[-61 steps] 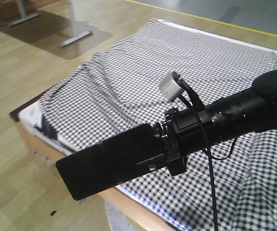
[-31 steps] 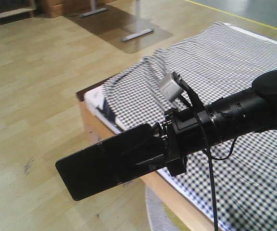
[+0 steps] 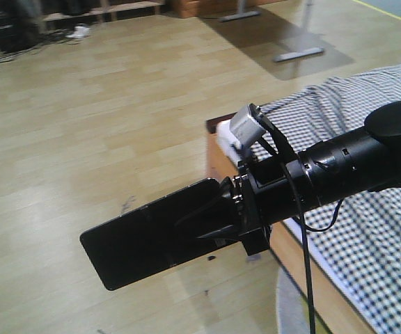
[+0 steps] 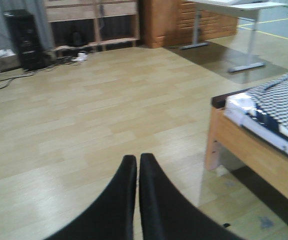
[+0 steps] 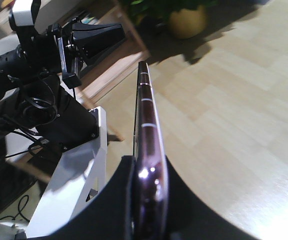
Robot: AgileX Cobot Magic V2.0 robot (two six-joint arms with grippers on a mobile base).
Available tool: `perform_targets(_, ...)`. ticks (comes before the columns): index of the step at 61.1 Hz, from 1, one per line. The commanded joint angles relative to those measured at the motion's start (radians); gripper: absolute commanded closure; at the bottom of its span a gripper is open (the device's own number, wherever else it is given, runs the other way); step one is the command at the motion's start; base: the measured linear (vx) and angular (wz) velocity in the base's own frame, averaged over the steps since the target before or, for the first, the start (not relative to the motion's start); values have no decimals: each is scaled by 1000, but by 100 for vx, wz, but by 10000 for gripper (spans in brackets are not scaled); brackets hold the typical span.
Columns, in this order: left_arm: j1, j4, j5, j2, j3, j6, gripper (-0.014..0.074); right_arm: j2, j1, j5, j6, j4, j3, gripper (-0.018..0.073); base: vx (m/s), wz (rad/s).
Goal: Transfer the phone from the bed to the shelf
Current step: 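Hold the phone in the right gripper while the base turns away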
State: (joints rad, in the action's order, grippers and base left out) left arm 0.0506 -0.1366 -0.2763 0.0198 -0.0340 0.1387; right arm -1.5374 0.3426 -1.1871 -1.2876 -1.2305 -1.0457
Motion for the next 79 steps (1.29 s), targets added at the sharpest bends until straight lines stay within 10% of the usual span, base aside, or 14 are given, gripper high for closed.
perform_targets(1, -6, -9, 73, 5, -3, -4, 596, 42, -1, -104, -10, -92, -23, 561, -12, 60)
perform_targets(79, -6, -9, 73, 5, -3, -4, 596, 42, -1, -104, -10, -92, -23, 561, -4, 25)
